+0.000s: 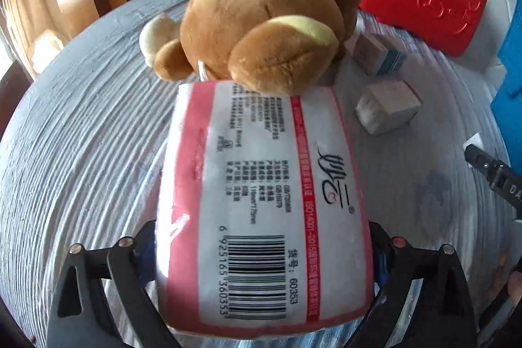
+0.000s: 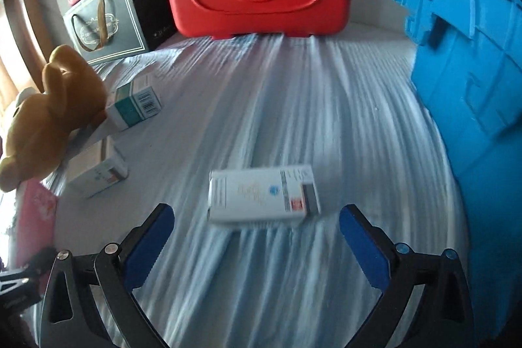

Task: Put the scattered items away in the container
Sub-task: 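Grasp the pink-and-white tissue pack with the left tool while the right tool grasps the small white box, then carry the tissue pack with the left tool while the right tool carries the white box to the crate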

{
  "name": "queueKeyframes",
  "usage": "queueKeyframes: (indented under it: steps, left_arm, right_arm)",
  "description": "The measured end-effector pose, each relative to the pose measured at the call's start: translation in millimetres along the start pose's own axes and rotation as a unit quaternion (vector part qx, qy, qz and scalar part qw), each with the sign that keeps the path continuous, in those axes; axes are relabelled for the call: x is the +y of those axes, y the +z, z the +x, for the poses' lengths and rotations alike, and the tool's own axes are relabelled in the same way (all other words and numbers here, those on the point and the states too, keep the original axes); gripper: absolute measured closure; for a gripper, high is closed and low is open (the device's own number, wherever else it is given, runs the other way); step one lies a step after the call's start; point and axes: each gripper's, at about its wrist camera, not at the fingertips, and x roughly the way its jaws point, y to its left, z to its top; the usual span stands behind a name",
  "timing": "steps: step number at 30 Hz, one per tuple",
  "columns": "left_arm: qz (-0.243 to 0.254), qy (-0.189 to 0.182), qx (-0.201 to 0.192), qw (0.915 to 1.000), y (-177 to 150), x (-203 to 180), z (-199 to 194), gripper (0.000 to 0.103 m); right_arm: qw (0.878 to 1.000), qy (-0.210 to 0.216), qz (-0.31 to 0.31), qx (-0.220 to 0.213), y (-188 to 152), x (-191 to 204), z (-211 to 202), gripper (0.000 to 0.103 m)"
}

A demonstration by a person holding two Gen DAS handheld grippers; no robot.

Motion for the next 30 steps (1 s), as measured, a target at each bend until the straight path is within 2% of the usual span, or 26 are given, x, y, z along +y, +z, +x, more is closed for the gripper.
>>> queueKeyframes:
  steps: [1,2,3,8,12,18,24,30]
  left_arm:
    - [0.002,0.003,-0.001,1.0,-0.4,-0.5,-2.0,0.011]
    - [0.004,0.005,-0.002,1.0,-0.8,-0.6,-4.6,0.012]
    - [0.003,0.006,-0.002,1.0,-1.0,-0.5,-7.0,0.012]
    - [0.006,0.011,-0.016,0.9998,0.1,-4.3,-25.0,0.012]
    - [0.002,0.013,-0.031,0.9994,0.6,-4.9,-40.8,0.012]
    - [0.006,0.017,-0.063,0.9979,-13.9,4.4,-85.0,0.012]
    - [0.019,0.008,-0.108,0.994,-15.5,11.0,-150.2,0.012]
    - [0.044,-0.019,-0.152,0.9873,-30.2,19.4,-226.3,0.012]
  right_arm:
    - [1.0,-0.004,-0.004,0.0,-0.2,0.3,1.6,0.012]
    - [1.0,-0.011,-0.009,0.0,-0.9,1.3,2.1,0.043]
    - [1.0,-0.017,-0.012,0.0,-1.9,2.6,1.5,0.039]
    - [1.0,-0.004,-0.02,-0.006,-6.9,11.9,-13.8,0.04]
    - [0.999,0.022,-0.031,-0.014,-8.7,27.0,-35.4,0.04]
    - [0.996,0.054,-0.056,-0.034,-14.5,58.8,-75.4,0.04]
    - [0.993,0.072,-0.068,-0.064,-23.4,88.4,-139.7,0.04]
    - [0.99,0.056,-0.063,-0.117,-32.9,108.7,-225.0,0.04]
